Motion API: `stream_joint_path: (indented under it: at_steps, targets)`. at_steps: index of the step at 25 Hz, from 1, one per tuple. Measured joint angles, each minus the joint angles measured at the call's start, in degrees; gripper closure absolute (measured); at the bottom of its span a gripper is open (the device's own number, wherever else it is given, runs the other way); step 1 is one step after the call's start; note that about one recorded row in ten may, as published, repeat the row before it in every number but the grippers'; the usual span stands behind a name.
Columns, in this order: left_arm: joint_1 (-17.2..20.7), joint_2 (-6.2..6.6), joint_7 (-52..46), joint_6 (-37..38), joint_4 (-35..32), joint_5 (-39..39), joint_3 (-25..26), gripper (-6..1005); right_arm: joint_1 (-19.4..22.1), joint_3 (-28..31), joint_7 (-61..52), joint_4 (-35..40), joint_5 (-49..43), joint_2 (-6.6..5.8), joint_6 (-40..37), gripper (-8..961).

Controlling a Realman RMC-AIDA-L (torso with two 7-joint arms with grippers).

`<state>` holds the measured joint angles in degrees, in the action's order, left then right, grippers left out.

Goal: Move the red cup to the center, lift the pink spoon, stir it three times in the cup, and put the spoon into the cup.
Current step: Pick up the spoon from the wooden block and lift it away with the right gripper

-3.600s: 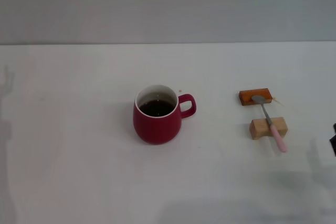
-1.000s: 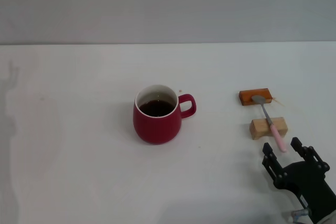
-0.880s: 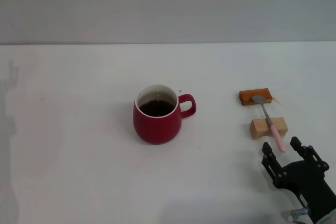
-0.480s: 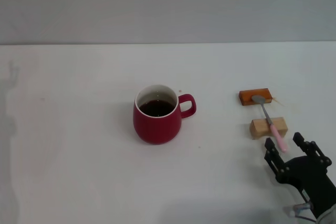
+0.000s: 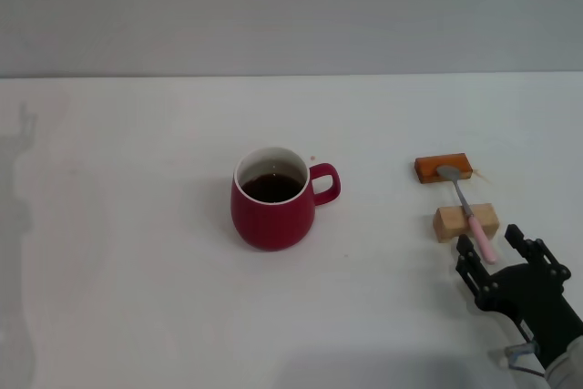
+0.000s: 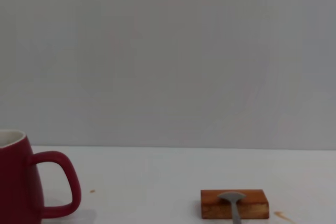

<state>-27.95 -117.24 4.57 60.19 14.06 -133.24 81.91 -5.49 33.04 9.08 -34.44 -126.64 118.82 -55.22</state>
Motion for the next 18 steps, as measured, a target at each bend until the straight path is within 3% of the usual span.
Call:
stream_joint_path:
  at_steps: [18]
  targets:
    - [-1.2, 0.1, 0.0, 0.0, -0.5, 0.1, 0.1, 162, -1.3, 0.7, 0.0, 0.0, 0.0, 0.0, 1.5, 320]
